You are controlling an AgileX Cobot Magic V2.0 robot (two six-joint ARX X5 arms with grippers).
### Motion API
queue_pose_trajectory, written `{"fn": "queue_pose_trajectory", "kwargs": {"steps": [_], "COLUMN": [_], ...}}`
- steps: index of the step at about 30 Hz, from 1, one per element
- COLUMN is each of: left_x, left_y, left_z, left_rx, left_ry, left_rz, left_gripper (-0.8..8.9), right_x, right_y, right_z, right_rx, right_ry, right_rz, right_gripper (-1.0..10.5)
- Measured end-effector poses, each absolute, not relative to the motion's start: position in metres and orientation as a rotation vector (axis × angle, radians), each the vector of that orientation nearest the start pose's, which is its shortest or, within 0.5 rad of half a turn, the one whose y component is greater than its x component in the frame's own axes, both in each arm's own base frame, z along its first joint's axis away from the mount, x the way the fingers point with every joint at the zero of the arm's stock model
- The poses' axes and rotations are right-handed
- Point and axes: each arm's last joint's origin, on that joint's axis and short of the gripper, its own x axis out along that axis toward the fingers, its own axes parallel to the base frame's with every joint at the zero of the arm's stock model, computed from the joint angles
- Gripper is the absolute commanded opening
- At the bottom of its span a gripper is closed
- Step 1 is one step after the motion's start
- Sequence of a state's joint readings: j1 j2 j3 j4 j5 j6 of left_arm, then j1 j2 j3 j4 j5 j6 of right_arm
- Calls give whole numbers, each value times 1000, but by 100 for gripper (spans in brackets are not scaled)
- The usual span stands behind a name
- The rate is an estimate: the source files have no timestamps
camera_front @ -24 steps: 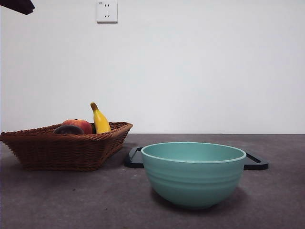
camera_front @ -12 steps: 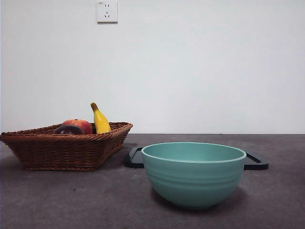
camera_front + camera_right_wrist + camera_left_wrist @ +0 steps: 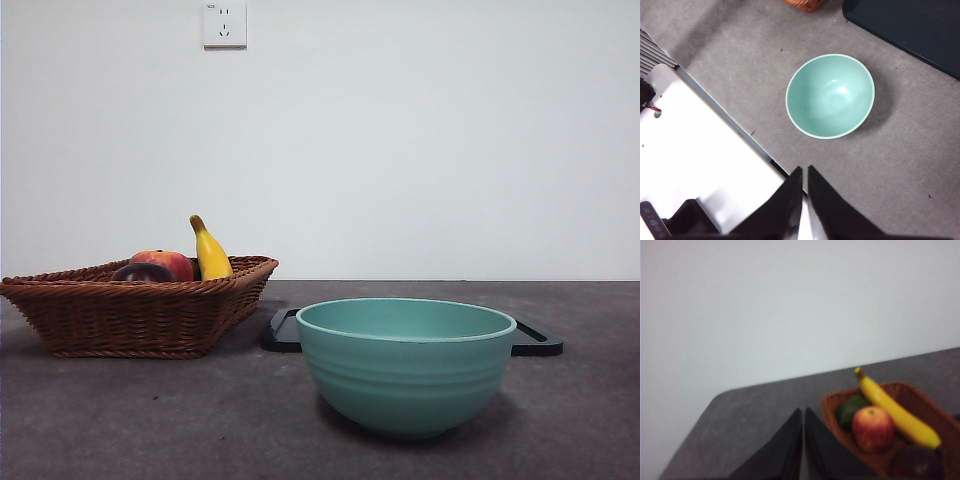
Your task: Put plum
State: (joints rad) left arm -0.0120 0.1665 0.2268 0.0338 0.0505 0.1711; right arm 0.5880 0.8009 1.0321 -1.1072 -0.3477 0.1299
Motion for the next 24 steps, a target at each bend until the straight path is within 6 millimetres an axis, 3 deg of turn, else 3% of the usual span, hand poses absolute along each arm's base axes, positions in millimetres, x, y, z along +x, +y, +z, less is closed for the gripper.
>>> {"fn": "queue_pose_trajectory", "kwargs": {"steps": [6, 12, 24], "left_x": [95, 91, 94], "left_y": [-1, 0, 1], "left_z": [199, 185, 159], "left_rx": [162, 154, 124], "left_ry": [-13, 102, 163], "left_rz": [-44, -38, -32], "left_gripper": [7, 7, 7], "right_x": [96, 96, 96], "right_y": [76, 76, 76], "right_z": [335, 335, 335], "right_rx": [4, 4, 4], "right_ry": [955, 955, 955], "right_rz": [813, 813, 813], "right_gripper": [7, 7, 7]}}
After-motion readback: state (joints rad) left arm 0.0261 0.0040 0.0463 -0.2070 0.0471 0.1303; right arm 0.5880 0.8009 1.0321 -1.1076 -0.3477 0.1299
